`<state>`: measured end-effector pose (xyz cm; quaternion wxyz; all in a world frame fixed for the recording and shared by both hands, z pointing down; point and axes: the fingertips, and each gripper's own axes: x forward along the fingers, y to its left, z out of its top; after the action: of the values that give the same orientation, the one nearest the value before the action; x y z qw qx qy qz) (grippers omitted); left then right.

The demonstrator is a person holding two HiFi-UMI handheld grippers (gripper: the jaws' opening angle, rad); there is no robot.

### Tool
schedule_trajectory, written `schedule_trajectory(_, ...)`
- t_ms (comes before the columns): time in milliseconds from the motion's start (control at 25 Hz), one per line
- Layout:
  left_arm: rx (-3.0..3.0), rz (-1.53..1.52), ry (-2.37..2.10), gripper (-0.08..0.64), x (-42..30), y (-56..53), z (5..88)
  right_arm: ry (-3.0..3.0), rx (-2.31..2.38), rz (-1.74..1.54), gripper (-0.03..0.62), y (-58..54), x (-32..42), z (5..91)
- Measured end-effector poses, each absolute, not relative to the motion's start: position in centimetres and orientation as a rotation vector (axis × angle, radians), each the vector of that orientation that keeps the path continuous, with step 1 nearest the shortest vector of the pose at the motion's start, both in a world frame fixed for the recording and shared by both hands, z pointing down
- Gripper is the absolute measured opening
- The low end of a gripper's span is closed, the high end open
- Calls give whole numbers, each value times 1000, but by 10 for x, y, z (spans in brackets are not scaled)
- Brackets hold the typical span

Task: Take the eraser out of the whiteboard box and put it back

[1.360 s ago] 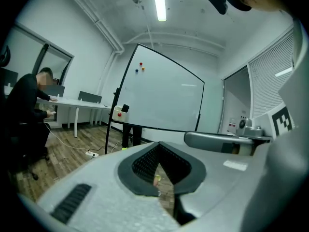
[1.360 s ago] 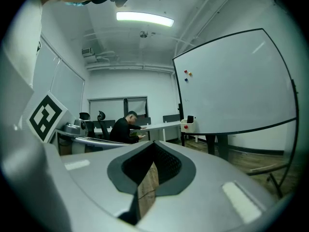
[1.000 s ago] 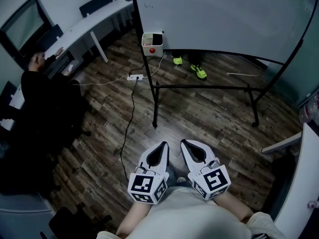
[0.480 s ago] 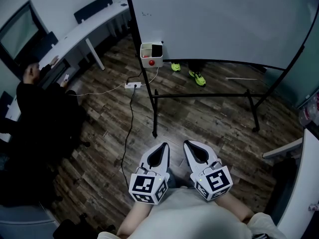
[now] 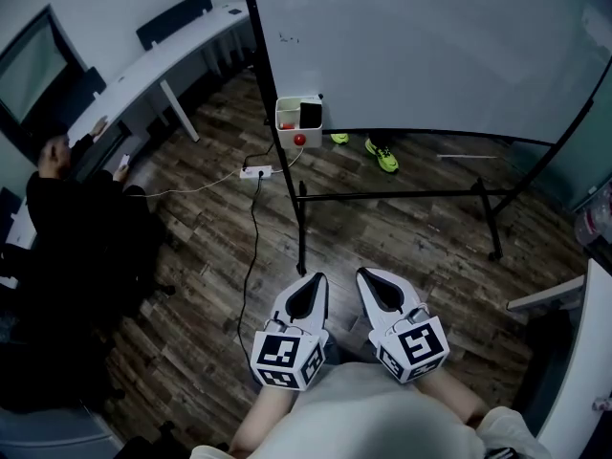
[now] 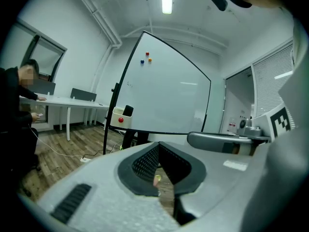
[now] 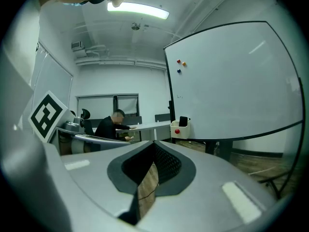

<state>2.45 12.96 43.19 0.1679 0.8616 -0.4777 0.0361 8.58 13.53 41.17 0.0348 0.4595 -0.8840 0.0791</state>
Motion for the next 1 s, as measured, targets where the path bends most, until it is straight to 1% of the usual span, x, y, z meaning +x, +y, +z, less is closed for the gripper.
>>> schedule_trajectory(1000, 2559, 133, -1199, 5, -57, -18, 413, -2622, 1617, 243, 5, -12, 12, 398)
